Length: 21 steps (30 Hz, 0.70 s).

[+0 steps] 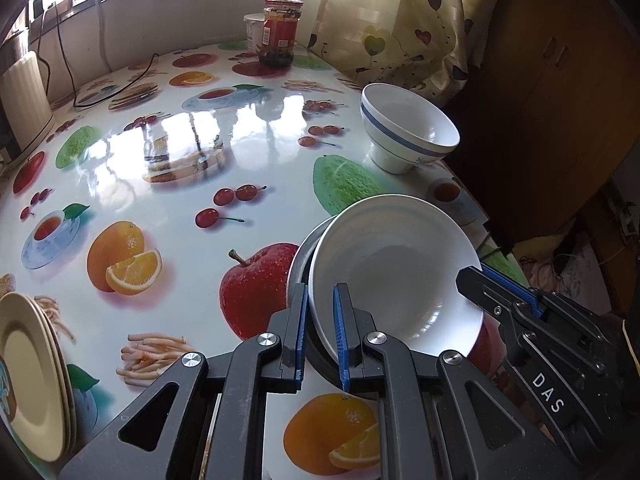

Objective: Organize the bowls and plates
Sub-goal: 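Carry the white bowl with the left tool over the steel basin, then lower the bowl into the basin and open the left tool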

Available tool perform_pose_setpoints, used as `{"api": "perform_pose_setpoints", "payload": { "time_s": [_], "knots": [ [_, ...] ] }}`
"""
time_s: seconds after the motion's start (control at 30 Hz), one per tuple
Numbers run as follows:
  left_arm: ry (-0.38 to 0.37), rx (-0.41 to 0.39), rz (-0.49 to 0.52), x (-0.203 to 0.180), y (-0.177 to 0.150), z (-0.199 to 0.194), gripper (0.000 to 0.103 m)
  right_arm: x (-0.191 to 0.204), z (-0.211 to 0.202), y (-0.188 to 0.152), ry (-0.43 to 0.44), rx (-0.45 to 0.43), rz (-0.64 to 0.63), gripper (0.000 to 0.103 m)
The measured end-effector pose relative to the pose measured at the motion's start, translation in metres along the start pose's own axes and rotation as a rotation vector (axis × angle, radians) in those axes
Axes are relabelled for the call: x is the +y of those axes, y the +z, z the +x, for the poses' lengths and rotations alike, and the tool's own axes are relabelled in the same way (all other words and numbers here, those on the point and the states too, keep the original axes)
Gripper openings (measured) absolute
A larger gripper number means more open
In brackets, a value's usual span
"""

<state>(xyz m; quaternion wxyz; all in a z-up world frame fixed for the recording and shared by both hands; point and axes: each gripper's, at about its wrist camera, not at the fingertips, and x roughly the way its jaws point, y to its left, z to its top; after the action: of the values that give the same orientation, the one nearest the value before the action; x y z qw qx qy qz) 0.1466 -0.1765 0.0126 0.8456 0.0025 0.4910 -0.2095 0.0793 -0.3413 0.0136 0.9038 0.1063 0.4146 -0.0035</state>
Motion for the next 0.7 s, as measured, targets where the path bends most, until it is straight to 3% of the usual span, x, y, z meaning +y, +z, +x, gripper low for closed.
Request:
{"api": "perform_pose_setpoints", "payload": {
  "time_s": [0.7],
  "knots": [
    [-0.010,-0.025,0.008,-0.0028,0.0067,-0.0053,0.016,-0.0021,-0.0027,0.0053,0.009,-0.024,0.015,0.015]
  ]
}}
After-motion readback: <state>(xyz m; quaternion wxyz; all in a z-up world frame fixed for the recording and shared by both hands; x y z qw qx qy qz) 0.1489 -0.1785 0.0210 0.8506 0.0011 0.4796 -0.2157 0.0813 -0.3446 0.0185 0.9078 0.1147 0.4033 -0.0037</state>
